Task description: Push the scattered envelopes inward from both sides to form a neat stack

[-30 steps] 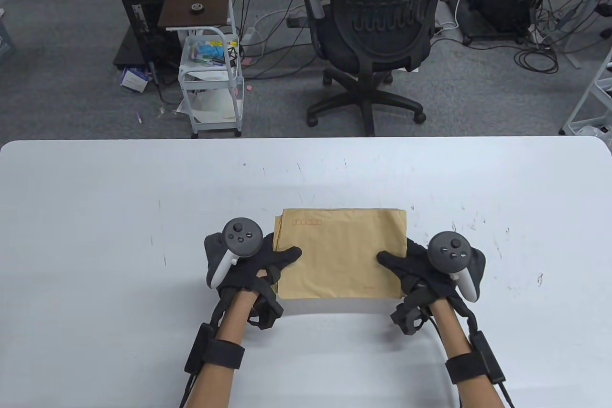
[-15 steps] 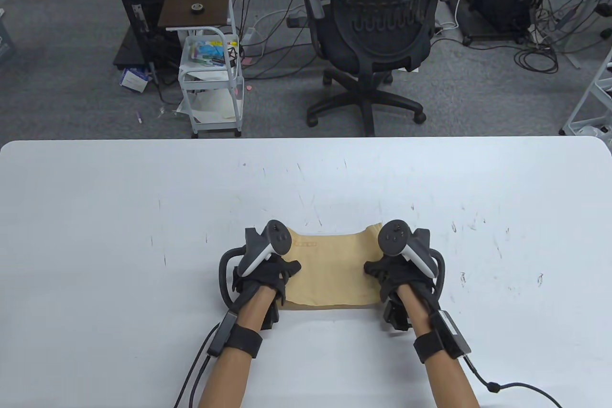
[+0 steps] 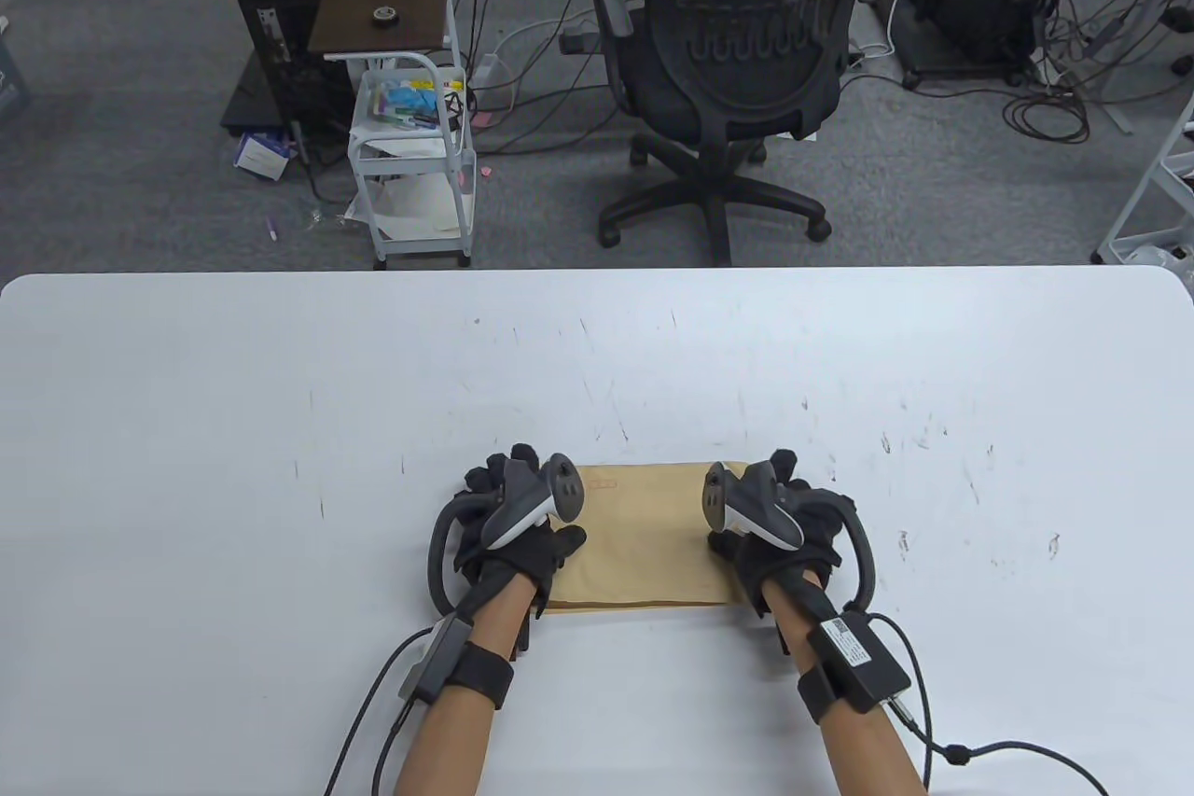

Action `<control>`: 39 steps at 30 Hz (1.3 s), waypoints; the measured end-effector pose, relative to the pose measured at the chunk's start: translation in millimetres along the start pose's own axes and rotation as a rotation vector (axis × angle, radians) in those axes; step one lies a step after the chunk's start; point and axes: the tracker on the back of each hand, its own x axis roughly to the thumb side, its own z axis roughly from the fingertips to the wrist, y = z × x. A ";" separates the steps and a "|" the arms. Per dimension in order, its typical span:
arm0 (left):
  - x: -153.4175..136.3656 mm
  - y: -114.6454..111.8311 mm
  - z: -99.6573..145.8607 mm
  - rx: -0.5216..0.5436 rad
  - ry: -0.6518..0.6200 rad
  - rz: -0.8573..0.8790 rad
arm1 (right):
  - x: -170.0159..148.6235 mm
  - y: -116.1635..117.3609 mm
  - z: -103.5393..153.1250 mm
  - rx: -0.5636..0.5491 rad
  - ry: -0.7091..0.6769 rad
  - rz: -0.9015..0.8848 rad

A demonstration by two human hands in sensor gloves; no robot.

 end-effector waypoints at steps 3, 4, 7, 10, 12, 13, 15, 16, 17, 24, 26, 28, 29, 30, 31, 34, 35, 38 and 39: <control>-5.3 1.2 2.1 0.049 -0.051 0.021 | -9.3 -5.4 -0.9 0.034 -0.018 -0.118; -7.8 3.4 3.6 0.083 -0.062 0.035 | -13.0 -8.5 -0.2 0.032 -0.031 -0.175; -21.1 23.9 15.1 0.153 -0.121 0.138 | -30.8 -32.2 7.5 0.030 -0.067 -0.420; -36.9 53.5 33.9 0.230 -0.207 0.204 | -47.1 -66.4 22.6 -0.076 -0.104 -0.494; -45.9 70.5 47.5 0.301 -0.253 0.206 | -57.4 -88.1 36.5 -0.144 -0.156 -0.535; -51.7 79.1 56.1 0.334 -0.293 0.206 | -62.3 -96.3 44.7 -0.187 -0.182 -0.557; -62.2 90.3 74.8 0.390 -0.329 0.204 | -73.0 -107.6 62.8 -0.312 -0.239 -0.607; -68.3 93.1 85.4 0.418 -0.372 0.196 | -81.8 -109.6 76.5 -0.410 -0.269 -0.615; -72.2 92.9 91.9 0.432 -0.404 0.184 | -86.4 -108.7 83.2 -0.461 -0.279 -0.614; -102.7 43.1 129.9 0.411 -0.473 -0.013 | -132.5 -64.1 124.8 -0.615 -0.326 -0.524; -109.9 28.1 134.2 0.398 -0.462 -0.025 | -141.8 -49.3 129.9 -0.643 -0.339 -0.475; -118.8 13.4 133.7 0.394 -0.458 -0.008 | -148.0 -31.1 131.1 -0.668 -0.341 -0.402; -122.6 9.1 131.8 0.407 -0.455 0.001 | -149.2 -22.6 130.3 -0.692 -0.321 -0.363; -128.1 5.3 128.4 0.442 -0.441 0.015 | -148.4 -16.4 128.3 -0.685 -0.328 -0.318; -132.7 5.9 123.9 0.438 -0.425 0.033 | -145.7 -11.9 125.1 -0.639 -0.337 -0.251; -144.6 7.5 119.8 0.394 -0.377 0.043 | -138.9 -8.8 119.0 -0.582 -0.312 -0.130; -146.9 6.5 119.7 0.405 -0.376 0.045 | -136.6 -9.3 117.6 -0.591 -0.307 -0.136; -151.5 3.3 118.8 0.362 -0.353 0.016 | -129.4 -8.1 115.8 -0.547 -0.331 -0.151; -152.3 2.0 117.1 0.339 -0.343 0.017 | -127.2 -6.3 115.8 -0.541 -0.350 -0.141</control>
